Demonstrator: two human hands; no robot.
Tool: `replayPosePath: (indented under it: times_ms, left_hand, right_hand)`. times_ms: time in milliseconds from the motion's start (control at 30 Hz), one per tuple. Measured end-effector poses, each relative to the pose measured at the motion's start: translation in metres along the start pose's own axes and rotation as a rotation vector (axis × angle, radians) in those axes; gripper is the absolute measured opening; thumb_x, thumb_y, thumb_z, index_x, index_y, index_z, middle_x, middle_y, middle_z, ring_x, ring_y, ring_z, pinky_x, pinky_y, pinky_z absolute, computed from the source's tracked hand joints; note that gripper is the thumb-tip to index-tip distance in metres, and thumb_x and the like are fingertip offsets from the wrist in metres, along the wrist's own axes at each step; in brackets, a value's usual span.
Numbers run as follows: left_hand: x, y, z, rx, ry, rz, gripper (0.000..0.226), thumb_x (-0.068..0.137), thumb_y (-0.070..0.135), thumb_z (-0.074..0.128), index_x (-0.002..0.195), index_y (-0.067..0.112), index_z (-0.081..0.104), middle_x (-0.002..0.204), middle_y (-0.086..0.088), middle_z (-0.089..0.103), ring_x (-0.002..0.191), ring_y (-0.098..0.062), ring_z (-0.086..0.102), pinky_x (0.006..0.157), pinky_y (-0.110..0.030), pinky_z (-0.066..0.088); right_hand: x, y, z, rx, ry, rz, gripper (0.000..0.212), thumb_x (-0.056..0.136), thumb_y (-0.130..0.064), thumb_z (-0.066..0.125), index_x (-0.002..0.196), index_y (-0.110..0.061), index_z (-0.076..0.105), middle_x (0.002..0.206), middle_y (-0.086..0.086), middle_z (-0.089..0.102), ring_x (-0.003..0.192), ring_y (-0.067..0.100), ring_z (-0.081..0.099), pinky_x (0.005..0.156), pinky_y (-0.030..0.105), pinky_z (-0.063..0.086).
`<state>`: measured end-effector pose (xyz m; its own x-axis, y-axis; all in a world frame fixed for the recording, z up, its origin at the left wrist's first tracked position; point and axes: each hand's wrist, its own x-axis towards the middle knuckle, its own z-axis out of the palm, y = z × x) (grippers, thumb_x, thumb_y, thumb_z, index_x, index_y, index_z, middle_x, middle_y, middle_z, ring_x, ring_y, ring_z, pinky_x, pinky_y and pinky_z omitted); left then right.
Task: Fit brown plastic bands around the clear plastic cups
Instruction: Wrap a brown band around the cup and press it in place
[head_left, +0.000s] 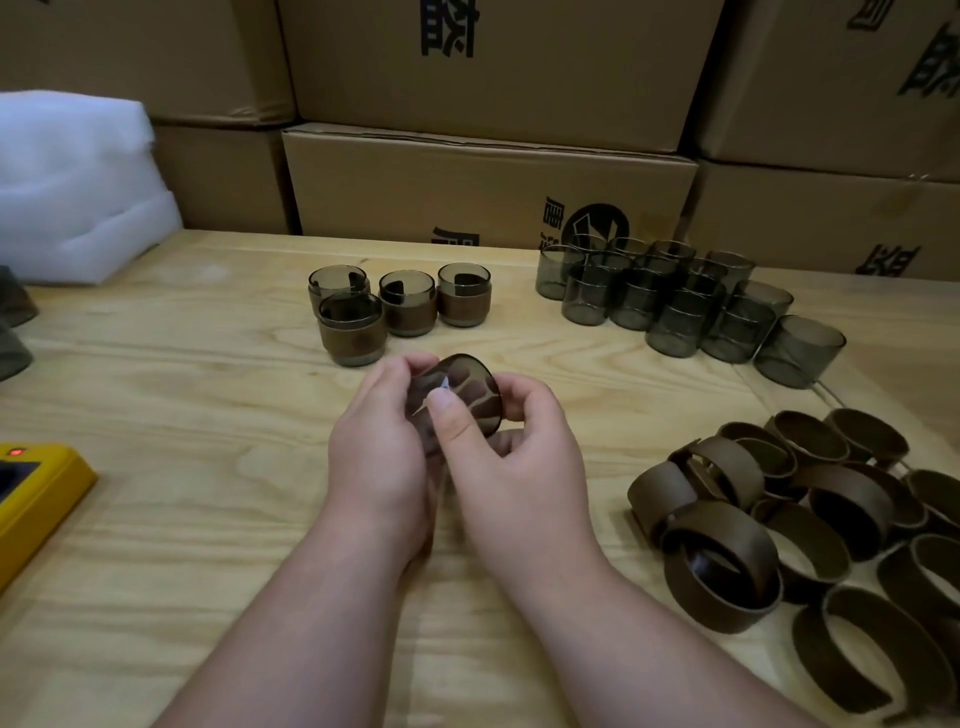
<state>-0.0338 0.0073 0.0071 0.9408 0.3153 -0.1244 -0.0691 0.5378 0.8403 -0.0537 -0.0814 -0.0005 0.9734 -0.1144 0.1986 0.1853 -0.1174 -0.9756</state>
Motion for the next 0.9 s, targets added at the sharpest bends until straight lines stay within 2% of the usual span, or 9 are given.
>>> replayPosePath:
  times_ms: [67, 200, 267, 367, 467, 600, 700, 767, 900]
  left_hand:
    - [0.001, -0.001, 0.000, -0.009, -0.013, 0.006, 0.024, 0.105, 0.018, 0.047, 0.092, 0.017, 0.067, 0.083, -0.010, 0.076, 0.084, -0.033, 0.077, 0.086, -0.074, 0.054]
    - [0.004, -0.002, 0.001, -0.081, -0.019, -0.032, 0.028, 0.108, 0.020, 0.044, 0.109, 0.007, 0.068, 0.097, -0.018, 0.077, 0.093, -0.039, 0.075, 0.084, -0.061, 0.059]
    - [0.004, 0.001, 0.000, -0.132, 0.014, -0.097, 0.037, 0.106, 0.024, 0.044, 0.122, -0.001, 0.067, 0.112, -0.024, 0.075, 0.102, -0.044, 0.073, 0.090, -0.065, 0.057]
    - [0.007, 0.005, -0.004, -0.179, 0.045, -0.148, 0.037, 0.099, 0.024, 0.046, 0.103, 0.000, 0.074, 0.108, -0.024, 0.075, 0.091, -0.039, 0.075, 0.082, -0.066, 0.059]
    - [0.007, 0.007, -0.003, -0.210, 0.023, -0.142, 0.032, 0.096, 0.022, 0.046, 0.100, 0.005, 0.073, 0.100, -0.022, 0.071, 0.089, -0.035, 0.069, 0.086, -0.061, 0.058]
    - [0.006, 0.006, -0.003, -0.168, -0.043, -0.119, 0.030, 0.096, 0.025, 0.050, 0.101, 0.004, 0.072, 0.087, -0.016, 0.069, 0.074, -0.029, 0.070, 0.064, -0.044, 0.062]
    - [0.003, 0.005, -0.002, -0.068, -0.064, -0.058, 0.030, 0.095, 0.023, 0.052, 0.103, -0.002, 0.066, 0.087, -0.019, 0.065, 0.074, -0.031, 0.068, 0.069, -0.054, 0.060]
    - [0.002, 0.004, -0.002, 0.001, -0.058, 0.005, 0.034, 0.094, 0.020, 0.051, 0.111, -0.007, 0.062, 0.096, -0.024, 0.066, 0.078, -0.034, 0.068, 0.074, -0.057, 0.056]
    - [-0.004, 0.001, 0.000, 0.122, -0.131, 0.095, 0.025, 0.090, 0.018, 0.049, 0.085, 0.011, 0.073, 0.089, -0.022, 0.073, 0.070, -0.033, 0.066, 0.066, -0.042, 0.044]
  right_hand:
    - [0.001, 0.002, 0.001, 0.035, 0.010, 0.002, 0.042, 0.065, -0.064, 0.074, 0.099, -0.048, 0.055, 0.101, -0.038, 0.064, 0.081, -0.004, 0.068, 0.069, 0.015, 0.053]
    - [0.002, 0.005, -0.002, 0.052, 0.006, 0.003, 0.051, 0.080, -0.040, 0.086, 0.125, -0.040, 0.060, 0.119, -0.014, 0.067, 0.097, -0.001, 0.067, 0.084, 0.021, 0.057]
    - [0.001, 0.004, -0.002, 0.076, -0.026, -0.024, 0.049, 0.085, -0.029, 0.084, 0.127, -0.037, 0.060, 0.121, -0.008, 0.067, 0.094, -0.001, 0.067, 0.082, 0.020, 0.057]
    - [0.000, 0.004, -0.001, 0.090, -0.094, -0.066, 0.043, 0.086, -0.019, 0.082, 0.126, -0.026, 0.066, 0.120, -0.008, 0.067, 0.085, -0.001, 0.063, 0.079, 0.020, 0.055]
    - [0.000, 0.003, 0.001, 0.144, -0.125, -0.043, 0.046, 0.077, -0.029, 0.078, 0.121, -0.027, 0.067, 0.107, -0.012, 0.073, 0.079, -0.003, 0.061, 0.073, 0.019, 0.054]
    - [0.000, 0.005, 0.000, 0.150, -0.135, -0.012, 0.047, 0.064, -0.047, 0.080, 0.105, -0.037, 0.059, 0.089, -0.023, 0.072, 0.071, -0.002, 0.064, 0.069, 0.020, 0.054]
    - [0.000, 0.004, -0.001, 0.159, -0.140, 0.034, 0.058, 0.055, -0.061, 0.077, 0.104, -0.037, 0.058, 0.076, -0.012, 0.075, 0.067, 0.004, 0.070, 0.070, 0.030, 0.058]
    - [0.000, 0.003, -0.001, 0.167, -0.126, 0.043, 0.061, 0.054, -0.063, 0.078, 0.104, -0.034, 0.059, 0.079, -0.013, 0.076, 0.070, 0.008, 0.074, 0.070, 0.039, 0.062]
    - [0.004, 0.001, -0.003, 0.179, -0.010, 0.081, 0.061, 0.053, -0.071, 0.078, 0.091, -0.028, 0.060, 0.082, -0.017, 0.073, 0.075, 0.016, 0.075, 0.069, 0.049, 0.064]
